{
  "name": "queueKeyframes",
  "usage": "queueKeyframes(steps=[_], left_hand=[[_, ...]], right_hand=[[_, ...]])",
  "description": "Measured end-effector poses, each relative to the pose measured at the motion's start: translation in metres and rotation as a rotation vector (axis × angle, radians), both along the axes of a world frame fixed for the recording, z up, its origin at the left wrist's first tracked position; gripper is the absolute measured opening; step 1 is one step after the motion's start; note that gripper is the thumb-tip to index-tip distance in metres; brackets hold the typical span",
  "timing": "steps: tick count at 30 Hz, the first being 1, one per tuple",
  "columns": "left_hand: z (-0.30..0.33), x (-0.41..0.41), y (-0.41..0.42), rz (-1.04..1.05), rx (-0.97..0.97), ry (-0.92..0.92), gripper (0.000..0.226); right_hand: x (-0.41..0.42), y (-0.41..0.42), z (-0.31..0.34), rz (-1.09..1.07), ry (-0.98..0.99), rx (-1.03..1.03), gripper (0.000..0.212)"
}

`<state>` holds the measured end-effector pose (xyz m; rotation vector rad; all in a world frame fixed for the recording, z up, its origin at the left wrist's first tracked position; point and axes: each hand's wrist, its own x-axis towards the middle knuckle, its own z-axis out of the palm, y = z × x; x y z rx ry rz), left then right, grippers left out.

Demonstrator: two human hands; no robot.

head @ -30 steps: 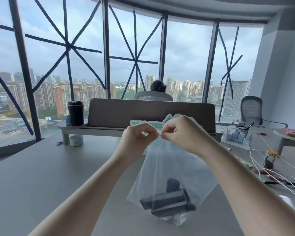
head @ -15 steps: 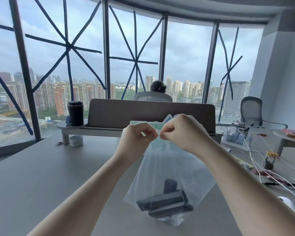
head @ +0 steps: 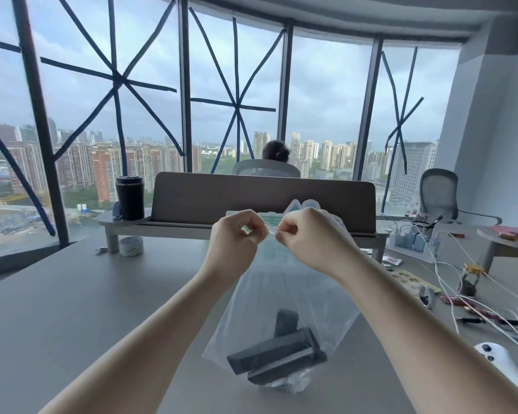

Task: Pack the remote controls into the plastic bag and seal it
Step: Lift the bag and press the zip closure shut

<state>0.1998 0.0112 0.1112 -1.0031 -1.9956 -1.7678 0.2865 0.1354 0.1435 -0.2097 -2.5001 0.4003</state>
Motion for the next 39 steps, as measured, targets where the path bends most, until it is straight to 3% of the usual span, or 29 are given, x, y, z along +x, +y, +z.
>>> queueKeyframes(steps=[10, 16, 21, 32, 39], left_hand=[[-0.009, -0.036, -0.032, 0.149, 0.072, -0.031, 0.017], [-0.013, -0.051, -0.045, 0.174, 0.109, -0.071, 0.022], [-0.013, -0.056, -0.056, 0.212, 0.118, -0.077, 0.012], [-0.017, -0.075, -0.073, 0.146, 0.258, -0.179, 0.024], [-0.035, -0.12, -0.083, 0.257, 0.21, -0.268, 0.022]], right_hand=[[0.02, 0.024, -0.039, -0.057, -0.005, 0.025, 0.015], [0.02, 0.023, -0.037, -0.047, 0.004, 0.027, 0.016], [0.021, 0.021, -0.035, -0.076, -0.017, 0.016, 0.016], [0.02, -0.006, -0.018, -0.186, 0.022, 0.136, 0.032], [-0.057, 0.001, -0.029, -0.134, -0.004, -0.014, 0.038]])
